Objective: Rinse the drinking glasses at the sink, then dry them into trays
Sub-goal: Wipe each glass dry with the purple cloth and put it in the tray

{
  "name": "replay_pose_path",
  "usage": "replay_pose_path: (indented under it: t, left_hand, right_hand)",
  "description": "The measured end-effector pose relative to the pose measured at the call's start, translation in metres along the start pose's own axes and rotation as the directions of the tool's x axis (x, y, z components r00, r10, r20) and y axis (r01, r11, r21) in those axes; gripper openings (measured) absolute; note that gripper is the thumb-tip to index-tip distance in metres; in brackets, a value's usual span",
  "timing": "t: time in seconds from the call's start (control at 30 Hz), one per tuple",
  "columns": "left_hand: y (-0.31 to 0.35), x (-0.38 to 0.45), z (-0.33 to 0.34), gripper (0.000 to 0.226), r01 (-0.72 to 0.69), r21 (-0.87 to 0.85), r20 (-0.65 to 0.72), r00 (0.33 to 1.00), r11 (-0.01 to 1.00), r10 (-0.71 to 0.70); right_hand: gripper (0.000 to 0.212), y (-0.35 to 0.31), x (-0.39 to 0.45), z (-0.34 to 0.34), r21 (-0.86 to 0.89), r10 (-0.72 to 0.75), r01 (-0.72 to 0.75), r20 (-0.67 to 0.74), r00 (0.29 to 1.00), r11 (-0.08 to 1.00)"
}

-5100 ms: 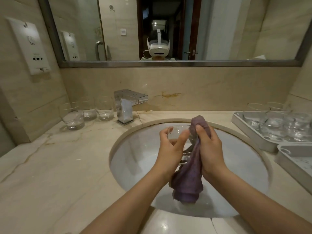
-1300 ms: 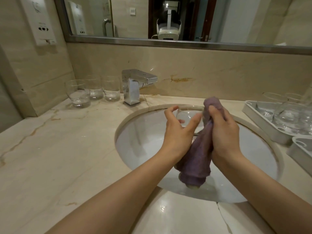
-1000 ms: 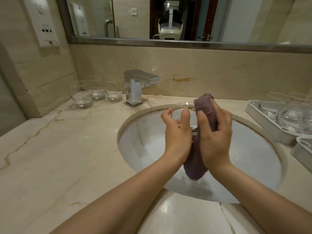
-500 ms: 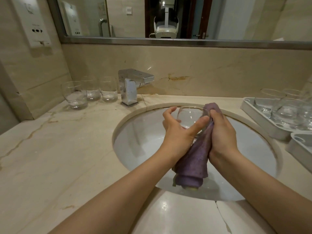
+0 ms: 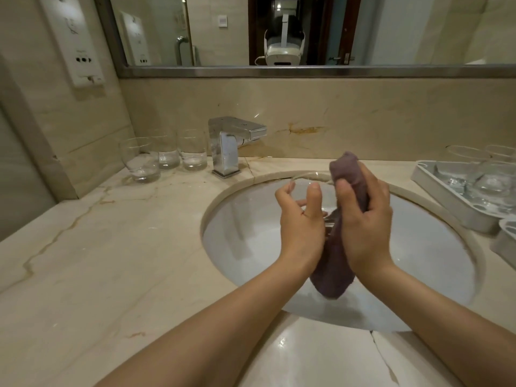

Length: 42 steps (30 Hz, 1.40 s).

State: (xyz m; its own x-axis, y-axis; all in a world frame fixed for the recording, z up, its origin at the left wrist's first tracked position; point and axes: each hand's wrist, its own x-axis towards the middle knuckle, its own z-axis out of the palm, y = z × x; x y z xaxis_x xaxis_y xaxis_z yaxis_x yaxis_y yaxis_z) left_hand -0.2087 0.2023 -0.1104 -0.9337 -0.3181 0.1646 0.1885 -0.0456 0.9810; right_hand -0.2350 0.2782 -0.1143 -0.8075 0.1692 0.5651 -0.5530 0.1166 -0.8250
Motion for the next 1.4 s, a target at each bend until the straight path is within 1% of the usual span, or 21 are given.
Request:
replay_pose_path:
  t: [0.07,0.13,0.17,0.2,0.3,0.4,0.47,0.53,0.6,0.63,0.67,0.73,0.8,0.9,0.97,1.03,1.1,1.17,1.27,1.33,1.4]
  left_hand:
    - [-0.001,0.000,0.001,0.052,-0.001,0.009,0.070,0.998,1.000,0.000]
    - [-0.001,0.000,0.002,0.054,0.012,0.033,0.129,0.992,0.999,-0.016]
    - [-0.002,0.000,0.003,0.057,0.021,0.041,0.151,0.988,0.999,-0.027]
    - [-0.002,0.001,0.003,0.064,0.034,0.046,0.171,0.984,0.998,-0.041]
    - [0.000,0.002,0.001,0.090,0.050,0.080,0.212,0.975,0.996,-0.066]
    - [0.000,0.005,0.000,0.102,0.031,0.171,0.149,0.987,0.985,-0.057]
    - [0.002,0.008,-0.003,0.092,0.009,0.170,0.109,0.994,0.985,-0.028]
    - [0.004,0.013,-0.005,0.076,0.009,0.134,0.090,0.996,0.991,-0.021]
    - [0.004,0.015,-0.006,0.057,0.037,0.056,0.060,0.997,0.998,-0.041]
    - [0.004,0.015,-0.007,0.048,0.067,0.008,0.034,0.997,0.998,-0.067]
    - [0.005,0.016,-0.008,0.041,0.102,-0.041,0.003,0.995,0.994,-0.102]
    - [0.005,0.019,-0.009,0.042,0.145,-0.121,-0.041,0.988,0.982,-0.151]
    - [0.007,0.019,-0.009,0.043,0.130,-0.137,-0.051,0.989,0.982,-0.138]
    - [0.009,0.013,-0.004,0.039,0.104,-0.109,0.010,0.995,0.989,-0.103]
    - [0.009,0.008,0.000,0.041,0.078,-0.064,0.064,0.995,0.995,-0.074]
    - [0.008,0.008,0.001,0.039,0.062,-0.046,0.105,0.993,0.997,-0.057]
    - [0.008,0.007,0.000,0.042,0.058,-0.006,0.143,0.988,0.998,-0.056]
    - [0.007,0.008,-0.002,0.059,0.071,0.019,0.191,0.979,0.997,-0.073]
    - [0.008,0.008,-0.004,0.074,0.104,0.047,0.228,0.967,0.993,-0.112]
    - [0.007,0.010,-0.005,0.083,0.093,0.107,0.191,0.975,0.990,-0.112]
    - [0.006,0.012,-0.008,0.080,0.085,0.123,0.142,0.985,0.989,-0.102]
  right_hand:
    - [0.022,-0.003,0.010,-0.006,0.189,0.229,-0.228,0.020,0.973,0.955]
    - [0.017,-0.005,0.017,-0.009,0.347,0.471,-0.472,0.093,0.877,0.810]
    - [0.019,-0.004,0.018,-0.010,0.372,0.545,-0.547,0.120,0.830,0.750]
    - [0.020,-0.003,0.018,-0.011,0.384,0.585,-0.586,0.134,0.800,0.714]
    - [0.018,0.003,0.019,-0.010,0.400,0.629,-0.614,0.113,0.769,0.680]
    - [0.014,0.007,0.019,-0.010,0.437,0.644,-0.634,0.148,0.750,0.638]
    - [0.015,0.007,0.019,-0.009,0.431,0.629,-0.630,0.165,0.759,0.647]
    - [0.019,0.000,0.016,-0.006,0.399,0.569,-0.572,0.140,0.810,0.717]
    - [0.021,-0.008,0.008,-0.004,0.268,0.388,-0.392,0.070,0.919,0.880]
    - [0.024,-0.010,0.003,-0.002,0.148,0.239,-0.246,0.063,0.969,0.958]
    - [0.028,-0.009,-0.003,0.001,0.029,0.097,-0.100,0.090,0.991,0.995]
    - [0.041,-0.004,-0.011,0.006,-0.097,-0.103,0.119,0.151,0.983,0.988]
    - [0.046,0.003,-0.012,0.008,-0.109,-0.200,0.217,0.147,0.969,0.970]
    - [0.045,0.001,-0.004,0.002,-0.067,-0.146,0.149,0.052,0.988,0.986]
    - [0.042,-0.002,0.004,-0.004,-0.011,-0.026,0.026,0.013,1.000,1.000]
    - [0.030,-0.002,0.011,-0.007,0.144,0.138,-0.138,0.013,0.990,0.980]
    - [0.017,-0.005,0.015,-0.008,0.311,0.356,-0.353,0.048,0.933,0.883]
    - [0.016,-0.006,0.017,-0.009,0.381,0.500,-0.492,0.087,0.862,0.783]
    - [0.016,-0.006,0.019,-0.010,0.375,0.534,-0.522,0.080,0.842,0.766]
    - [0.017,-0.008,0.018,-0.010,0.365,0.515,-0.505,0.078,0.854,0.782]
    - [0.018,-0.011,0.016,-0.008,0.328,0.475,-0.472,0.075,0.877,0.819]
